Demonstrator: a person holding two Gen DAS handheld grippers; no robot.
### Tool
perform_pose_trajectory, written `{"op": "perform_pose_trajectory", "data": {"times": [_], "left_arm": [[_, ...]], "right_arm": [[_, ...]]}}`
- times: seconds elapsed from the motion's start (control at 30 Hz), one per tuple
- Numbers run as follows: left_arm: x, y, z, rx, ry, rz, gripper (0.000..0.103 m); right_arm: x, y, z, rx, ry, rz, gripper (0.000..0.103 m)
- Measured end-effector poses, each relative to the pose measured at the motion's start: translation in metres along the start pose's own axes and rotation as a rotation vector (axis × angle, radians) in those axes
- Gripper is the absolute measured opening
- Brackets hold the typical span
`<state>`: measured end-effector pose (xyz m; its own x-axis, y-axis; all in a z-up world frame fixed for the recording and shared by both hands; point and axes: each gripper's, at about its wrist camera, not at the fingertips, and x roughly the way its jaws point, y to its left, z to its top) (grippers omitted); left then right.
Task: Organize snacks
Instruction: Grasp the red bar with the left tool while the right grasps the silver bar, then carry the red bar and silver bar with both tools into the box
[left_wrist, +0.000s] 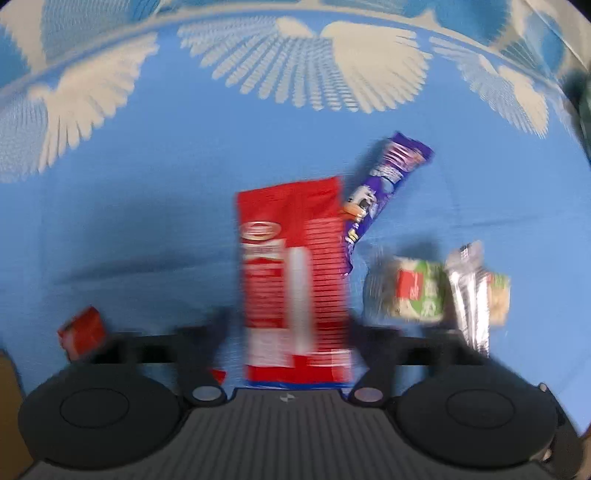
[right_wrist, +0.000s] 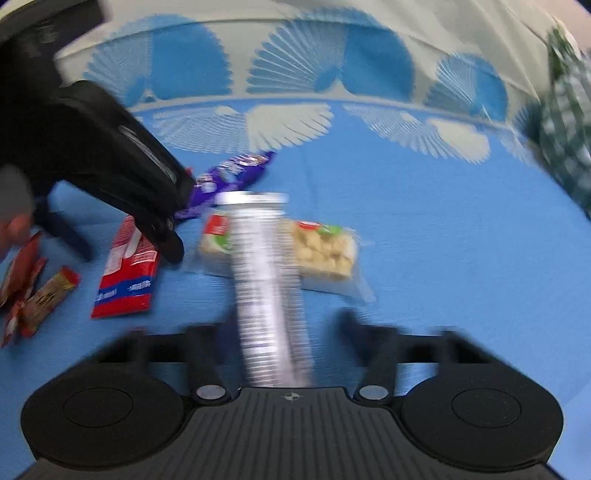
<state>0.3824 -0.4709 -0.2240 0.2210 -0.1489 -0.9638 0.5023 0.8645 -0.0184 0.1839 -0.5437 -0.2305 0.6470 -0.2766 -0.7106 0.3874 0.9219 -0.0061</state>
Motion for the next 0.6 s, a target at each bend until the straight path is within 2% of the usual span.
{"op": "perform_pose_trajectory", "data": {"times": [0.07, 0.2, 0.3, 0.4, 0.6], "left_arm": [[-0.005, 0.005, -0.003, -0.009, 0.01, -0.022, 0.037], [-0.034, 0.018, -0.019, -0.036, -0.026, -0.068, 0.036], [-0.068, 0.023, -0.041, -0.015, -0.076, -0.08, 0.036], [-0.11, 0.029, -0.07, -0.004, -0.125, -0.097, 0.036], [-0.204, 0.049, -0.154, -0.015, -0.217, -0.116, 0.036]], "right_arm": [[-0.004, 0.001, -0.003, -0.004, 0.01, -0.008, 0.025], [-0.022, -0.008, -0.01, 0.08, 0.055, -0.005, 0.023], [-0.051, -0.017, -0.018, 0.151, 0.043, -0.002, 0.023], [-0.09, -0.023, -0.026, 0.218, 0.013, 0.004, 0.023], [-0.175, -0.016, -0.033, 0.279, -0.066, 0.043, 0.023]]}}
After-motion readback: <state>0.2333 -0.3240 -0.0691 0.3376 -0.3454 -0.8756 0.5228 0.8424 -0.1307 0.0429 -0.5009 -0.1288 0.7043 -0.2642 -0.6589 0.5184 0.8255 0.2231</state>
